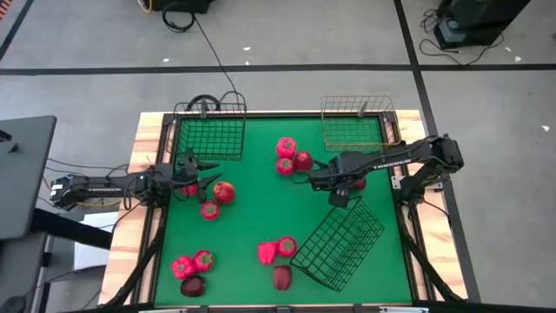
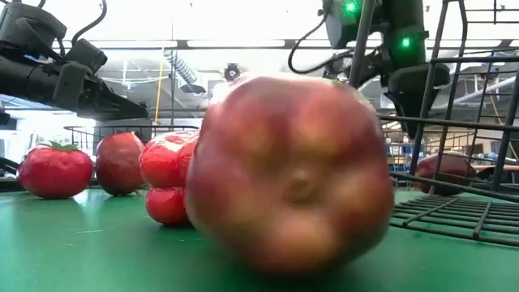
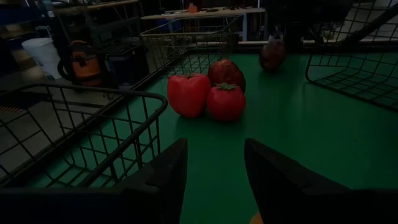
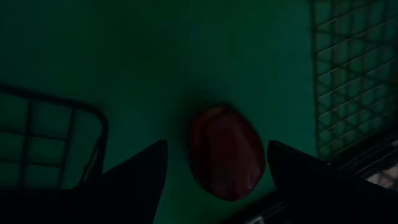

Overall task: Sort produce into baskets
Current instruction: Adjust the bottom black wire basket

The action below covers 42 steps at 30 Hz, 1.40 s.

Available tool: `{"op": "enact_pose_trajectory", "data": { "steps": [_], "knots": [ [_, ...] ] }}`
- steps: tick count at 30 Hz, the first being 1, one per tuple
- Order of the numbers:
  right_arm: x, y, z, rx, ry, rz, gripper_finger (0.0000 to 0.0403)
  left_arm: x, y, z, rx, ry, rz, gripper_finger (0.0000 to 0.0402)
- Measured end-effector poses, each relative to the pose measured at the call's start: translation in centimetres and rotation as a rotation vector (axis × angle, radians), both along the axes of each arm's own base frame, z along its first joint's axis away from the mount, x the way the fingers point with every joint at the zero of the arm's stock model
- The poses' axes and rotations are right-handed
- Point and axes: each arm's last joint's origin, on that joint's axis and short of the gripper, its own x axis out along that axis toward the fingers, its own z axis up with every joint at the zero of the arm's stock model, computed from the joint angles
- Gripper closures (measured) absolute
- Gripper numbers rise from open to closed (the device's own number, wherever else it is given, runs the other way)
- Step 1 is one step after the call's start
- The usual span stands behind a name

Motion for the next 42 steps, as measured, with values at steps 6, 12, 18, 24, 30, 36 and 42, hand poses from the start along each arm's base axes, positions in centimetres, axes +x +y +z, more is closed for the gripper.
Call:
{"op": "enact_pose_trajectory", "data": {
  "steps": [6, 12, 18, 24, 30, 36, 42],
  "knots": [
    [1.5, 0.2, 2.9, -0.058, -0.143, -0.029, 0.0118, 0.0, 0.0, 0.0, 0.002, -0.003, 0.011, 0.0236],
    [3.0, 2.2, 5.9, 0.043, -0.325, -0.067, 0.0124, 0.0, 0.0, 0.0, 0.001, -0.003, 0.01, 0.0236],
    [2.8, 5.9, 6.3, 0.277, -0.334, -0.072, 0.0152, 0.0, 0.0, 0.0, 0.001, -0.003, 0.009, 0.0236],
    [1.6, 9.1, 6.3, 0.349, -0.269, -0.109, 0.0176, 0.0, 0.0, 0.0, 0.001, -0.003, 0.009, 0.0236],
    [-0.6, 11.4, 6.2, 0.297, -0.153, -0.152, 0.0179, 0.0, 0.1, 0.1, 0.014, -0.009, 0.017, 0.0236],
    [-3.1, 14.3, 6.3, 0.26, -0.058, -0.205, 0.0179, 0.0, 0.2, 0.2, 0.063, 0.002, 0.048, 0.0236],
    [-6.0, 17.6, 6.4, 0.25, 0.013, -0.282, 0.0179, 0.0, 0.2, 0.2, 0.064, 0.001, 0.049, 0.0236]
  ]
}}
